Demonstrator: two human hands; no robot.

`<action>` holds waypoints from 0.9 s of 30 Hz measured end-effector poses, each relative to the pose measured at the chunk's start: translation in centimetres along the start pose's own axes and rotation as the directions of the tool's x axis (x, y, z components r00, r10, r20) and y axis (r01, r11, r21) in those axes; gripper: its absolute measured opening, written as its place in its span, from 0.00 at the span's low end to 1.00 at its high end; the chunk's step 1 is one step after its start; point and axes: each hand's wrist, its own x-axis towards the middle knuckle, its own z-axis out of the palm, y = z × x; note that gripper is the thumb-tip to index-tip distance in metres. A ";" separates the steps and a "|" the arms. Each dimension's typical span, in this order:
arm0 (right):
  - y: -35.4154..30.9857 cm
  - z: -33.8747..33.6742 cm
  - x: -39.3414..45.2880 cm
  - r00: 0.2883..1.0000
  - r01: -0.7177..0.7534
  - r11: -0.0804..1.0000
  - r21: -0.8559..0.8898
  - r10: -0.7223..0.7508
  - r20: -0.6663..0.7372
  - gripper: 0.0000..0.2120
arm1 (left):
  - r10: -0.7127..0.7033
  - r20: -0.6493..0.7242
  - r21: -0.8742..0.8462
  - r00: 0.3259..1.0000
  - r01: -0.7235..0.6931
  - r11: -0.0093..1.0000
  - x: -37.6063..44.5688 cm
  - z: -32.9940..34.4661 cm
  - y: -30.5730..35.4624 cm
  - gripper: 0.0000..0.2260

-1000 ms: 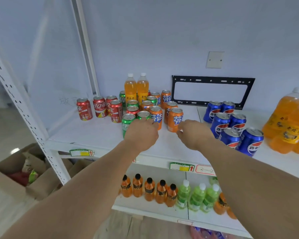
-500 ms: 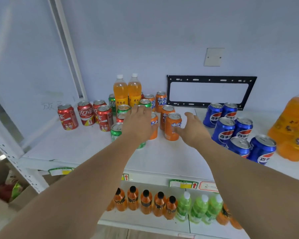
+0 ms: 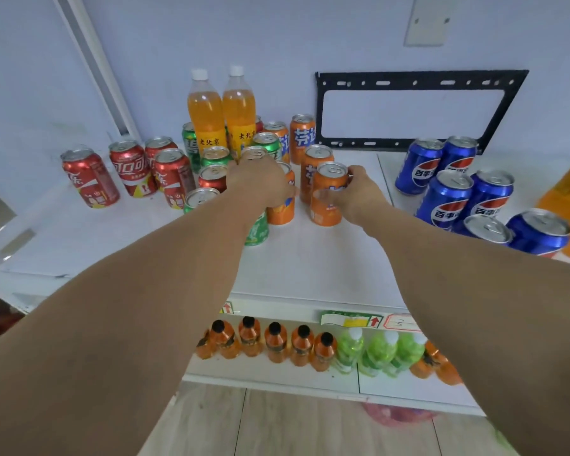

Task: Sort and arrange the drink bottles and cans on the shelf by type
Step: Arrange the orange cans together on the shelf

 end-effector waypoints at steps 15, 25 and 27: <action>1.2 -1.8 -7.6 0.990 0.064 0.991 0.114 -0.049 -0.130 0.32 | 0.050 -0.292 -0.409 0.955 -0.172 0.896 -4.6 -2.8 0.3 0.30; 1.4 -5.2 -18.2 0.979 0.098 0.963 0.251 -0.049 -0.196 0.30 | 0.038 -0.151 -0.924 0.988 -0.155 0.350 -15.3 -3.7 -1.6 0.32; 1.9 -5.6 -19.1 0.979 0.104 0.947 0.305 -0.042 -0.201 0.31 | 0.081 -0.086 -0.970 0.993 -0.102 0.221 -16.9 -3.0 -2.1 0.22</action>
